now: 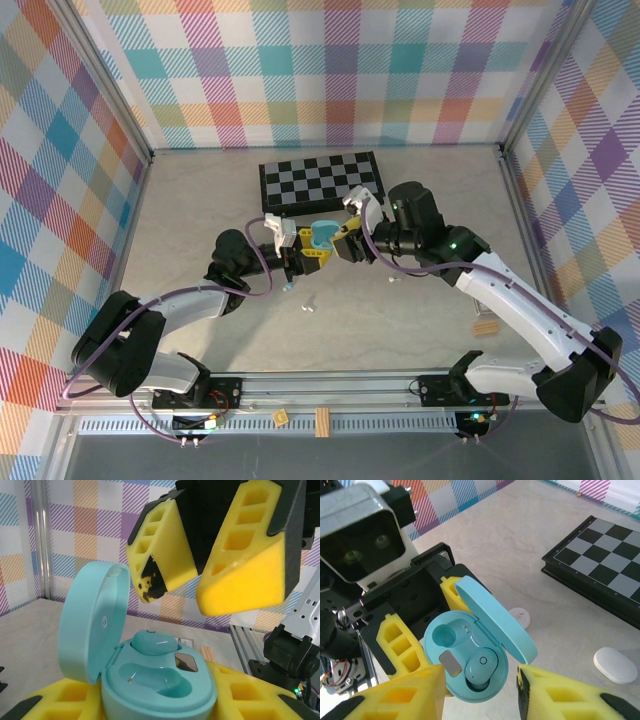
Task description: Insert the wireless bluetooth earbuds into the charging case
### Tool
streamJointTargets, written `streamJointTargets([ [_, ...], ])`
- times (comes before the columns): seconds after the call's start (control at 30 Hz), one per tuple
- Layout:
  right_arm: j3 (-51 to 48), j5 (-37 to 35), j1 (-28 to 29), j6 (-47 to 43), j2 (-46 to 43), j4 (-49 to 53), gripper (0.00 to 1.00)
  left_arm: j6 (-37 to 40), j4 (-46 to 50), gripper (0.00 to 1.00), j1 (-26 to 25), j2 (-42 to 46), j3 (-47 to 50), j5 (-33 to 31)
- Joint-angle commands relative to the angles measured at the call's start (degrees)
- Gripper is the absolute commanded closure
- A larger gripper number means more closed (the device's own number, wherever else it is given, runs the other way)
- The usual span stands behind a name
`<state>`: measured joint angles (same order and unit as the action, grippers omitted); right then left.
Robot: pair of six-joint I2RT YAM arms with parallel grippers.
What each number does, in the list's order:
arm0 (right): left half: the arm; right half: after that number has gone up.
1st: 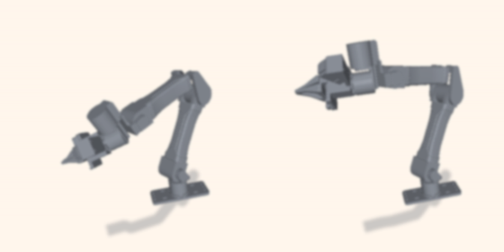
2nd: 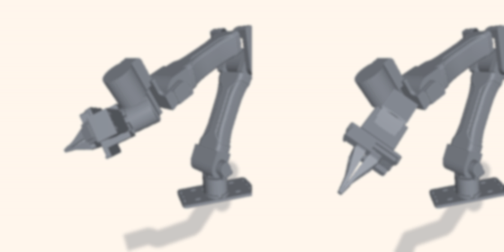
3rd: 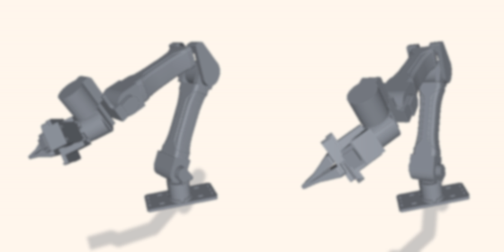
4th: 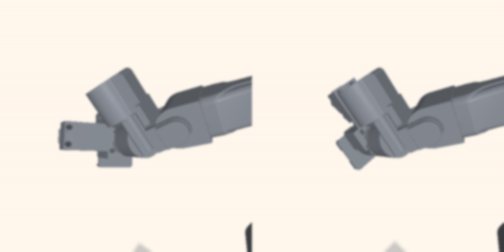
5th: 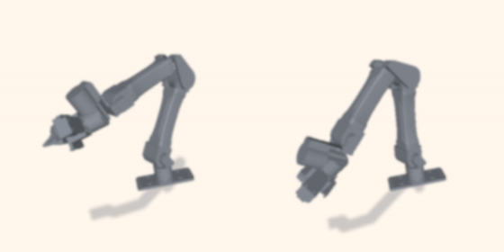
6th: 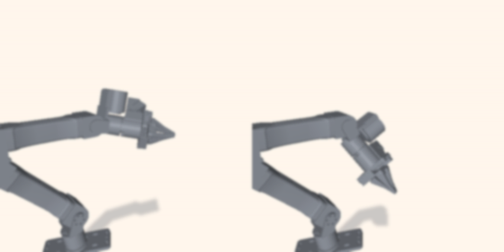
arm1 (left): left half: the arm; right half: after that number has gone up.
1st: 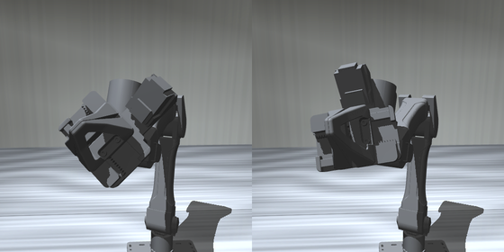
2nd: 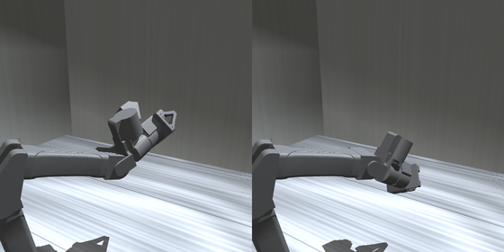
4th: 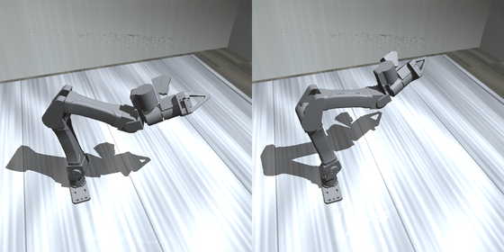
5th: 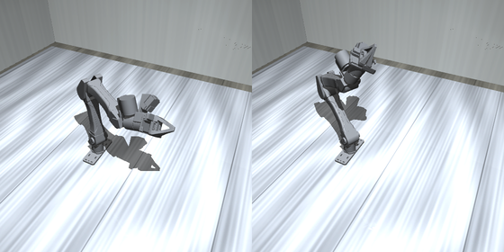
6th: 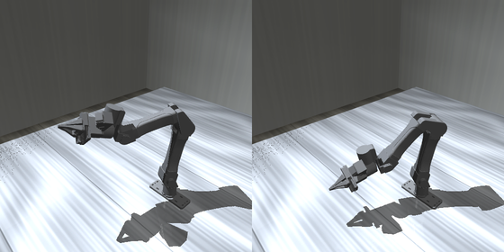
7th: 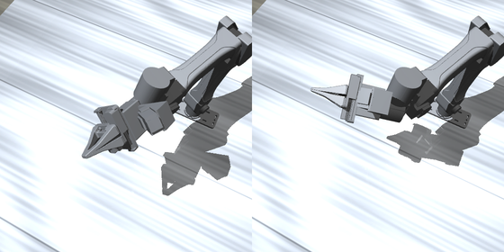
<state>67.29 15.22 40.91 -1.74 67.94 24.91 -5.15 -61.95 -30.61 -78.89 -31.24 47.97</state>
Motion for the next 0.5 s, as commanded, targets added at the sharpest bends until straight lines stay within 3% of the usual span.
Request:
streamJointTargets([
  [0.0, -2.3, -0.7, 0.3, 2.6, -2.8, -4.2, 0.51, -0.2, -4.0, 0.62, 0.5, 0.3, 1.2, 0.5],
  [0.17, -9.9, -2.0, -1.9, 8.5, -8.2, -12.2, 0.42, -0.4, -5.1, 0.62, 2.2, 0.7, 2.8, -0.5],
  [0.3, -17.7, -2.5, -6.6, 18.4, -11.5, -18.7, 0.36, -2.7, -8.8, 0.62, 5.1, 1.6, 5.0, -0.9],
  [0.47, -21.5, -1.1, -10.6, 28.4, -7.0, -19.3, 0.33, -4.5, -10.6, 0.62, 7.8, 4.1, 6.9, -1.2],
])
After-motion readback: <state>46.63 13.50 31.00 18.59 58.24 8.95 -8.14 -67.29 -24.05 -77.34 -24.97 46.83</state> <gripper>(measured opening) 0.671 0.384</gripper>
